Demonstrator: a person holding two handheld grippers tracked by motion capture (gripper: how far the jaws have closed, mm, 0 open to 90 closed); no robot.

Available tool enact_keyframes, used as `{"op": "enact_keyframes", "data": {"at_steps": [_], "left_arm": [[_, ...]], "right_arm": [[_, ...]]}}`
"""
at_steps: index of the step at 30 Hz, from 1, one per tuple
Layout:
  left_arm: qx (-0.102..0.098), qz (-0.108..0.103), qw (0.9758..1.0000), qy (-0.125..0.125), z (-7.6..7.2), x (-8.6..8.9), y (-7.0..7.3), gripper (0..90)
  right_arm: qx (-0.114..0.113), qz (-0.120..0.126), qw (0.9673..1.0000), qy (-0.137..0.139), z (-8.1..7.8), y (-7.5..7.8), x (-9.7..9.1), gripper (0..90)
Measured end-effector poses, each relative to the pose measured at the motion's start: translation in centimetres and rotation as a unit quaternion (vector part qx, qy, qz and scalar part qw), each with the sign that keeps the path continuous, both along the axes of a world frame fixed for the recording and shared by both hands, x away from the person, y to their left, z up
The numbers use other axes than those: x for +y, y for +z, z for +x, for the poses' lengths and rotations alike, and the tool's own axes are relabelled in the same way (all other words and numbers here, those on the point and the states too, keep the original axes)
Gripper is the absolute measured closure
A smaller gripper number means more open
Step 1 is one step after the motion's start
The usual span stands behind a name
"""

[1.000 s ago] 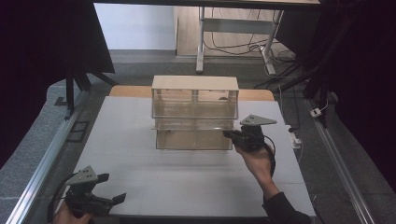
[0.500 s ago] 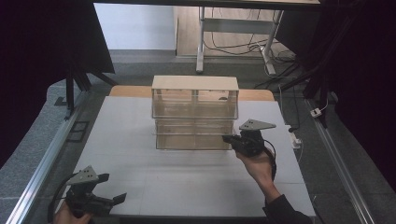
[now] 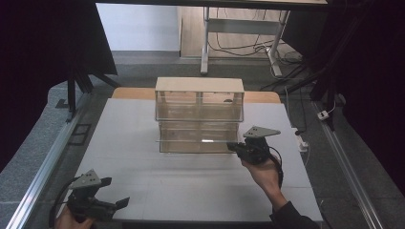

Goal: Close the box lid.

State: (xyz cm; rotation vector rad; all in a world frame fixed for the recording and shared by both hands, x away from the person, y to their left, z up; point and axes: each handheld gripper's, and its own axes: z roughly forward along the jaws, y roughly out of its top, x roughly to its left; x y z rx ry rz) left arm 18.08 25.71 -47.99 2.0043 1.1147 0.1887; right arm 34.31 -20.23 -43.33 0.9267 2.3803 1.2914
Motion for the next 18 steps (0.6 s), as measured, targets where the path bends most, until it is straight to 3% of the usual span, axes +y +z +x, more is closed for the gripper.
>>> {"op": "enact_keyframes", "data": {"at_steps": [18], "left_arm": [[0.003, 0.002, 1.0, 0.002, 0.0, 0.0, 0.0, 0.0]], "right_arm": [[0.026, -0.019, 0.9995, -0.005, -0.1, -1.6, -0.8, 90.0]]}}
